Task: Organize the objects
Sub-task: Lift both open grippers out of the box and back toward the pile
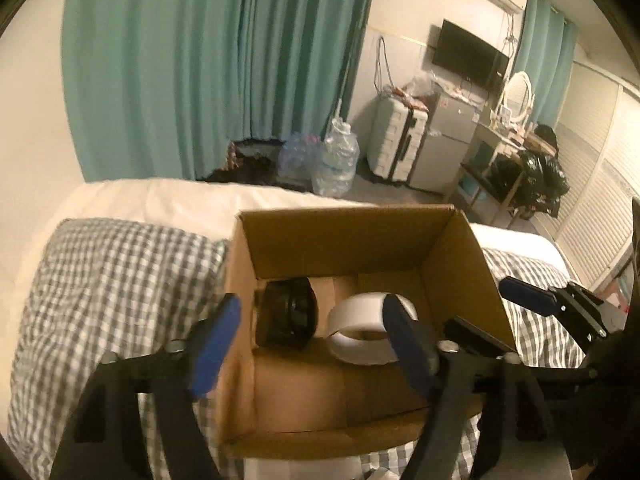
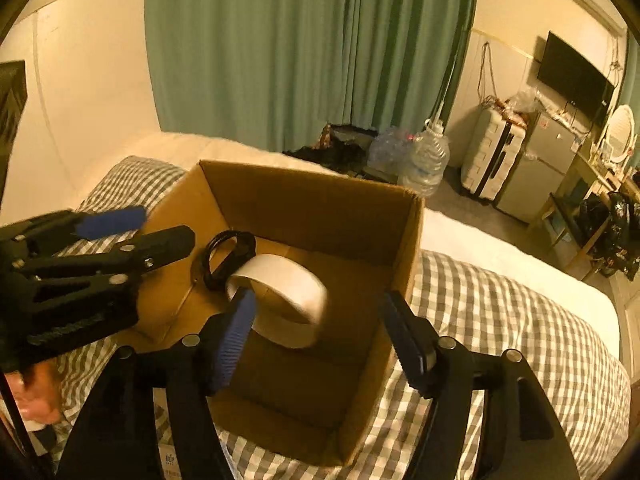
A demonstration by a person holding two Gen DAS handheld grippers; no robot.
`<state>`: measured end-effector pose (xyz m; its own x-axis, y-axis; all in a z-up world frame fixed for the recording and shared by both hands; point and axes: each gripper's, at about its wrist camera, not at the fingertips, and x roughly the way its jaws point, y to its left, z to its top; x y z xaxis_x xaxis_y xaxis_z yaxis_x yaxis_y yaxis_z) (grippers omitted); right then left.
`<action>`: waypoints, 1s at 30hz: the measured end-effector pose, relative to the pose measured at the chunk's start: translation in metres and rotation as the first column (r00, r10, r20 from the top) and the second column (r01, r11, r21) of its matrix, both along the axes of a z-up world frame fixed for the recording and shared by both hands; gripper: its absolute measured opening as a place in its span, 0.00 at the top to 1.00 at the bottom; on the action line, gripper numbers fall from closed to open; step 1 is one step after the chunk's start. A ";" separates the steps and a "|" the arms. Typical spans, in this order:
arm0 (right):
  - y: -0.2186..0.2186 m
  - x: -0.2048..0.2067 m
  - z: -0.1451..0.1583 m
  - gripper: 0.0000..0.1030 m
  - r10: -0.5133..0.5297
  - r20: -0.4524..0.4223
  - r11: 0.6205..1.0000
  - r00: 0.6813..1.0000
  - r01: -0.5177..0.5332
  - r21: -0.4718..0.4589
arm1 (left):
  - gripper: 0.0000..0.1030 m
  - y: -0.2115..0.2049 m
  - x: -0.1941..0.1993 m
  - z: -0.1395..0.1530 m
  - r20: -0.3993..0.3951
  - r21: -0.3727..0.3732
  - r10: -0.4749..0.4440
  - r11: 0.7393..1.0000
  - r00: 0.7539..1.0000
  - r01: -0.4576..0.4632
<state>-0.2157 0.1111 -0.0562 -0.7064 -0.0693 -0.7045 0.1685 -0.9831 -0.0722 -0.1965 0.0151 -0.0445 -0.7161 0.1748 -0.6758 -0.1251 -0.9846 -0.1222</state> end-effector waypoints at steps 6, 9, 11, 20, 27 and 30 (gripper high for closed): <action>0.011 0.028 0.009 0.19 -0.045 -0.043 0.996 0.998 0.041 -0.083 | 0.10 -0.015 0.027 0.026 -0.068 0.018 0.029 0.999 0.997 -0.028; 0.017 0.043 0.019 0.12 -0.079 -0.079 0.992 0.994 0.070 -0.105 | 0.07 -0.017 0.044 0.041 -0.116 0.010 0.034 0.999 0.993 -0.033; 0.020 0.054 0.027 0.09 -0.104 -0.102 0.989 0.989 0.093 -0.112 | 0.05 -0.018 0.054 0.052 -0.153 0.013 0.048 0.999 0.987 -0.047; 0.018 0.108 0.057 0.06 -0.106 -0.216 0.993 0.971 0.090 -0.082 | 0.03 -0.011 0.098 0.075 -0.247 -0.031 0.050 0.998 0.968 -0.060; 0.016 0.134 0.060 0.06 -0.100 -0.215 0.991 0.971 0.076 -0.114 | 0.02 -0.011 0.123 0.083 -0.249 -0.076 0.054 0.994 0.967 -0.075; 0.012 0.143 0.062 0.06 -0.098 -0.212 0.989 0.972 0.072 -0.127 | 0.02 -0.017 0.140 0.090 -0.260 -0.067 0.044 0.996 0.965 -0.063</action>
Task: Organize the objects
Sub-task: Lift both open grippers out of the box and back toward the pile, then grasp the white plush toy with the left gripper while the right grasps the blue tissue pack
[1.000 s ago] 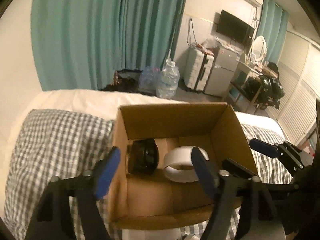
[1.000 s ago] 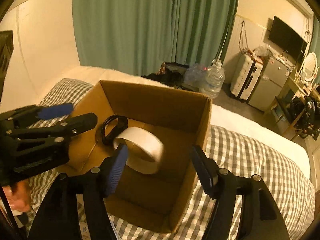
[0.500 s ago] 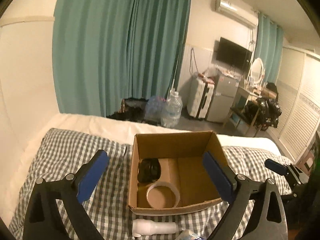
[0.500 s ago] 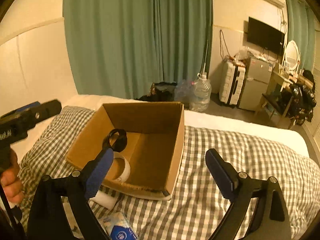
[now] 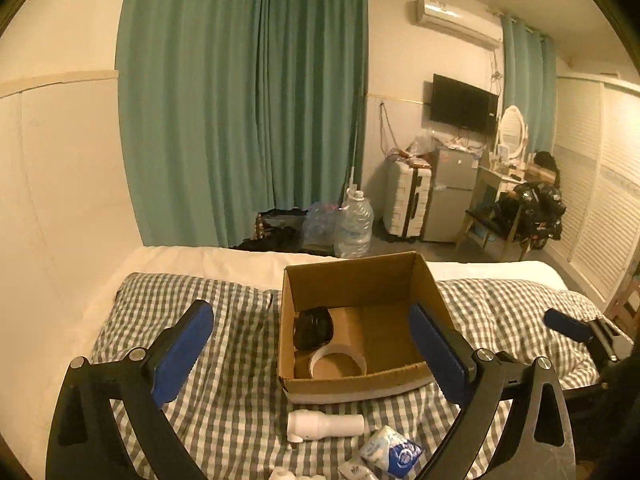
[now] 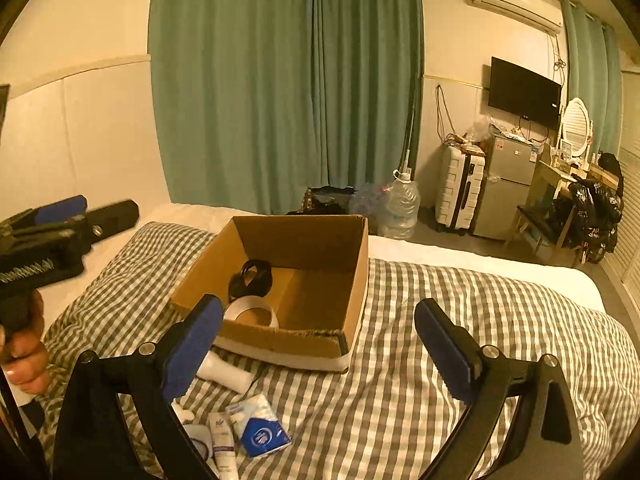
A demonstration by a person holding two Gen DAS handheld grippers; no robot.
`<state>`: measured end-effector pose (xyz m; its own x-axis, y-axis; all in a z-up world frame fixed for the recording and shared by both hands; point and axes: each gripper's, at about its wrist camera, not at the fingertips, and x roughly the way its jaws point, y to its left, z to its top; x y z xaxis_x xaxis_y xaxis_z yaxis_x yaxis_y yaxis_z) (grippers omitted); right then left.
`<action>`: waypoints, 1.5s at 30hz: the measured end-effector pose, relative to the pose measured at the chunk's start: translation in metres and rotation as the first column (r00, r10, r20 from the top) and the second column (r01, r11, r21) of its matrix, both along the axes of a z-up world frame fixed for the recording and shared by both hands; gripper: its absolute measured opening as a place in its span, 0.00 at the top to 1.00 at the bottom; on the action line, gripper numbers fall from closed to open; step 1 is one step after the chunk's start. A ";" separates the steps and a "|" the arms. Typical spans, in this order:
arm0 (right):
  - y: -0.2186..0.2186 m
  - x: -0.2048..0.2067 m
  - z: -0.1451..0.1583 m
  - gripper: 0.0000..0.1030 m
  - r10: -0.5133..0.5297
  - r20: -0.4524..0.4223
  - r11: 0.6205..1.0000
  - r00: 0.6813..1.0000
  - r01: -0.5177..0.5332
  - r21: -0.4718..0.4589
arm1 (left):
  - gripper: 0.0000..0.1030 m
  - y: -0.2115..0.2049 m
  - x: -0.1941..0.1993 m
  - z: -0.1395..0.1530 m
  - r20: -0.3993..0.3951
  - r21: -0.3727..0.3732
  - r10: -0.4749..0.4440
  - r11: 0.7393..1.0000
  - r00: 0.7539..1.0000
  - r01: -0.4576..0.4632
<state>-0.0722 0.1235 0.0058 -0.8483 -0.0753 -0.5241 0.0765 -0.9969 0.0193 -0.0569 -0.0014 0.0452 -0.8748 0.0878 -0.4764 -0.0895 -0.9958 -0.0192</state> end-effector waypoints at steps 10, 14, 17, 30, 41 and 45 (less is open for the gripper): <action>-0.013 0.032 0.007 0.06 0.047 -0.014 0.998 0.999 -0.048 -0.043 | 0.01 -0.028 0.032 0.006 0.021 0.025 0.045 0.999 0.999 -0.046; -0.019 0.038 0.007 0.05 0.070 -0.009 0.997 0.998 -0.070 -0.029 | 0.01 -0.040 0.045 0.000 0.034 0.003 0.071 0.997 0.997 -0.071; -0.021 0.039 0.005 0.04 0.084 -0.009 0.996 0.996 -0.084 -0.036 | 0.01 -0.048 0.052 -0.013 0.047 -0.001 0.064 0.998 0.997 -0.064; -0.033 0.032 -0.040 0.04 0.130 0.059 0.991 0.990 -0.130 -0.015 | 0.01 -0.059 0.034 -0.089 0.158 -0.013 0.035 0.999 0.987 -0.033; -0.026 0.014 -0.082 0.04 0.143 0.126 0.990 0.982 -0.139 -0.037 | 0.01 -0.057 0.007 -0.144 0.300 -0.082 0.048 0.996 0.953 -0.024; -0.024 0.007 -0.097 0.05 0.143 0.151 0.990 0.978 -0.139 -0.040 | 0.01 -0.061 -0.005 -0.165 0.386 -0.043 0.025 0.999 0.922 -0.009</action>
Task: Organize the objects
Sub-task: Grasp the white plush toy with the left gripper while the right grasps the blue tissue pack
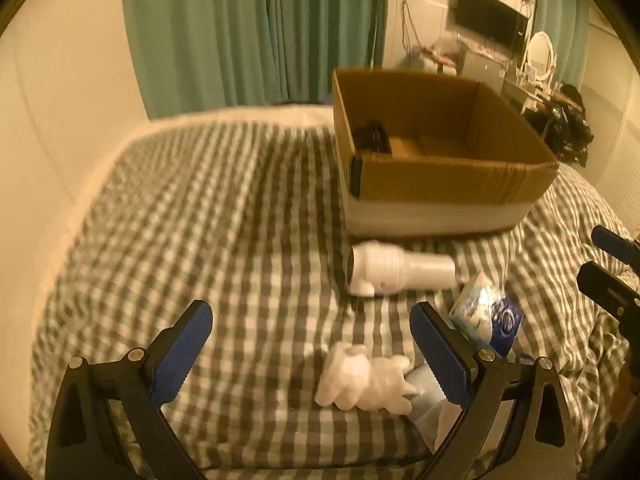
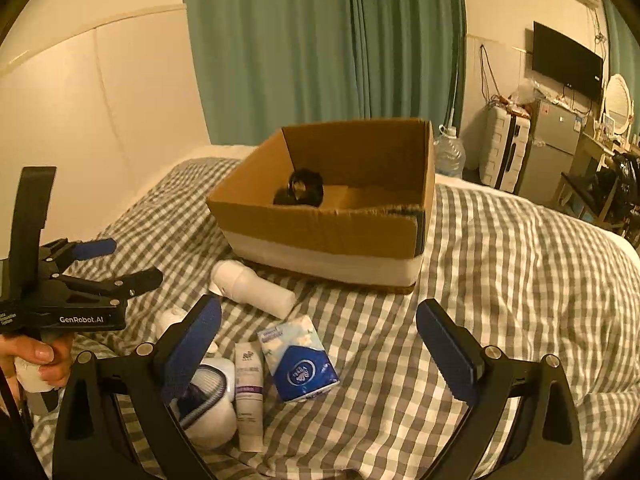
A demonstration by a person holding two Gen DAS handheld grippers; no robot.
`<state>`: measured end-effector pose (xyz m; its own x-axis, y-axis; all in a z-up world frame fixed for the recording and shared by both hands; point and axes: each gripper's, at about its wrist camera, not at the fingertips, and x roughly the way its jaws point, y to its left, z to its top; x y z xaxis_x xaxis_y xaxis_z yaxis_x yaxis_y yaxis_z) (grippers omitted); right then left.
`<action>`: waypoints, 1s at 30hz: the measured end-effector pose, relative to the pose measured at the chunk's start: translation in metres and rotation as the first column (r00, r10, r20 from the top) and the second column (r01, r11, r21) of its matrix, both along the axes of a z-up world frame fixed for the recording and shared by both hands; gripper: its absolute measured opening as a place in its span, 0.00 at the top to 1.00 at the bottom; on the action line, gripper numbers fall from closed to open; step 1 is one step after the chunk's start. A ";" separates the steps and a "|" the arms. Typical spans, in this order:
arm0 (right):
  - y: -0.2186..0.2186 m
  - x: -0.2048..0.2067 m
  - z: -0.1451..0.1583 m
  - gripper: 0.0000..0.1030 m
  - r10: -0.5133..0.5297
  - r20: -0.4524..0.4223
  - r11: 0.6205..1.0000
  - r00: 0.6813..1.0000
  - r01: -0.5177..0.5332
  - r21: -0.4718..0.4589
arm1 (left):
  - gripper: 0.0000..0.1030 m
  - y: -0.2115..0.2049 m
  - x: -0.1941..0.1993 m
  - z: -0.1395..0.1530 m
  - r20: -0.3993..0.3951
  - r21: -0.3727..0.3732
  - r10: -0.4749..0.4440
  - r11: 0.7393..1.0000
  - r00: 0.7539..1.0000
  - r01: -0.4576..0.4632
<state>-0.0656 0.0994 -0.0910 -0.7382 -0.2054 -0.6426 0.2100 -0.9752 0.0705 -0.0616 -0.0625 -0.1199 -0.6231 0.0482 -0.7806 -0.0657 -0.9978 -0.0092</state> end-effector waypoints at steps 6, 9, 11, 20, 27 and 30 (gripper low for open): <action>-0.001 -0.009 -0.025 0.05 -0.001 0.049 1.000 0.999 0.002 -0.012 | 0.01 0.010 -0.004 -0.019 0.070 -0.038 -0.012 0.999 0.998 0.015; -0.002 -0.014 -0.038 0.06 0.000 0.080 1.000 0.997 0.000 -0.002 | 0.01 0.020 -0.005 -0.030 0.107 -0.064 -0.042 0.997 0.993 0.049; 0.000 -0.017 -0.044 0.07 0.003 0.096 1.000 0.995 -0.002 -0.005 | 0.01 0.025 -0.008 -0.037 0.135 -0.075 -0.058 0.995 0.989 0.069; -0.006 -0.029 -0.077 0.09 0.024 0.188 0.999 0.982 -0.030 0.029 | 0.01 0.037 -0.015 -0.063 0.247 -0.094 -0.101 0.987 0.964 0.128; -0.018 -0.039 -0.097 0.11 0.073 0.263 0.995 0.962 -0.088 0.043 | 0.37 0.046 -0.015 -0.064 0.262 -0.040 -0.180 0.980 0.948 0.197; -0.023 -0.042 -0.105 0.11 0.076 0.292 0.993 0.953 -0.098 0.062 | 0.41 0.051 -0.014 -0.062 0.248 -0.060 -0.190 0.976 0.950 0.211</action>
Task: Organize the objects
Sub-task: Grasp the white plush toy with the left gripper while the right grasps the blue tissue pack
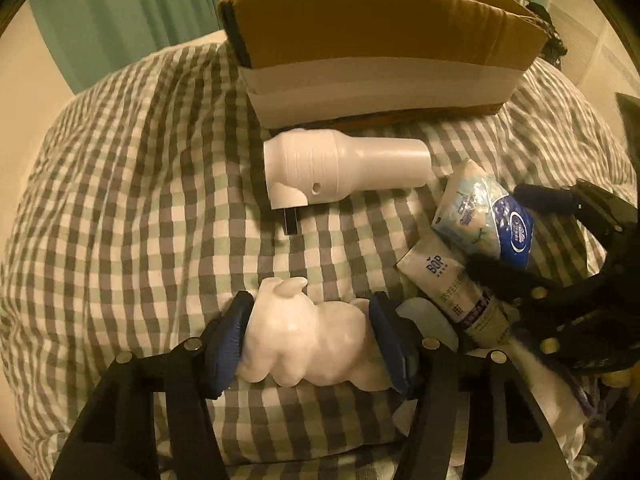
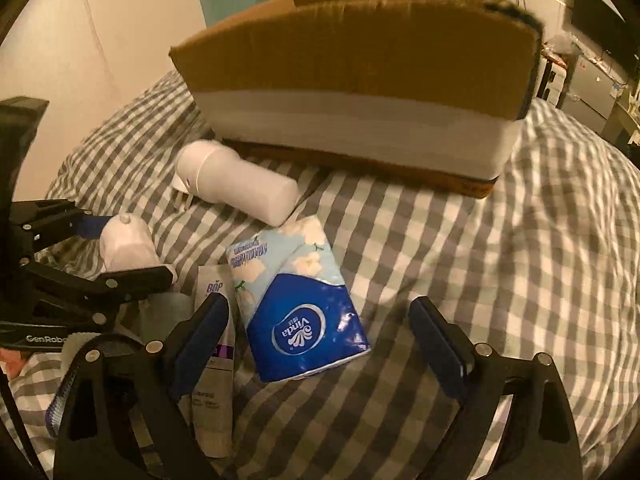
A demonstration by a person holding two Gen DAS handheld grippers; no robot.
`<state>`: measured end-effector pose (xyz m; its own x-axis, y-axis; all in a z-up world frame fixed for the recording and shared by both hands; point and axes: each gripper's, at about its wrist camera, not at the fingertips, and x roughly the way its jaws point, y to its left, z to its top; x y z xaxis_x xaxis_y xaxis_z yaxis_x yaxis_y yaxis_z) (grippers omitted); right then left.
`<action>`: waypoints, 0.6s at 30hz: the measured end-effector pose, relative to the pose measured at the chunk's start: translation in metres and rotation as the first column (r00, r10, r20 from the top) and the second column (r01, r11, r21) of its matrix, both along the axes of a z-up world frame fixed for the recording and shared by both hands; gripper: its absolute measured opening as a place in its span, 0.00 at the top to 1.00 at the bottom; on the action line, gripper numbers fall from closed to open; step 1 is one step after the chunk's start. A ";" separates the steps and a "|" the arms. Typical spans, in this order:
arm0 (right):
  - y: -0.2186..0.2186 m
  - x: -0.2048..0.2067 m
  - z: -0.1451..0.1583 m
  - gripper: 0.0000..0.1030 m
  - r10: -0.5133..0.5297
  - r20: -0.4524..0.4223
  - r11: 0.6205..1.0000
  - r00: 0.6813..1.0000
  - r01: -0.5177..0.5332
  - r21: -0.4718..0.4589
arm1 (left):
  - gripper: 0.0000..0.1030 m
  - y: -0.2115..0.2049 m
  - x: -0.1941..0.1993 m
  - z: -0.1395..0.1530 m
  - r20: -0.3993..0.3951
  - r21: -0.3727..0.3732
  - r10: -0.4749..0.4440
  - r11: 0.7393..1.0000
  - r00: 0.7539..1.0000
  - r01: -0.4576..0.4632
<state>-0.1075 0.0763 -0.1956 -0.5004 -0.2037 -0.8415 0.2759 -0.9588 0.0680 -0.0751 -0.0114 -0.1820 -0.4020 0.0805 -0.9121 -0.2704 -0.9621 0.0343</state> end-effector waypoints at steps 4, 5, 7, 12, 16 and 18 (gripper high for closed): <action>0.002 0.001 -0.003 0.29 0.011 0.014 0.999 1.000 -0.010 -0.032 | 0.41 0.002 0.000 0.004 -0.017 0.004 0.000 1.000 1.000 0.000; 0.004 0.001 -0.003 0.42 0.005 0.020 0.999 1.000 -0.004 -0.039 | 0.41 0.002 -0.001 0.005 -0.025 0.003 0.004 1.000 1.000 -0.004; 0.007 0.003 -0.004 0.42 -0.003 0.023 0.999 1.000 0.004 -0.053 | 0.41 0.000 0.003 0.008 -0.039 0.002 0.011 1.000 0.999 -0.011; 0.013 0.009 0.002 0.43 -0.022 0.011 0.996 1.000 0.023 -0.087 | 0.41 -0.003 0.010 0.018 -0.079 0.010 0.024 1.000 0.997 -0.023; 0.023 0.018 0.012 0.44 -0.045 -0.009 0.994 0.999 0.044 -0.103 | 0.41 -0.007 0.017 0.030 -0.123 0.022 0.042 0.999 0.992 -0.040; 0.026 0.024 0.017 0.44 -0.054 -0.022 0.993 0.998 0.052 -0.103 | 0.41 -0.010 0.018 0.036 -0.137 0.038 0.049 0.998 0.989 -0.044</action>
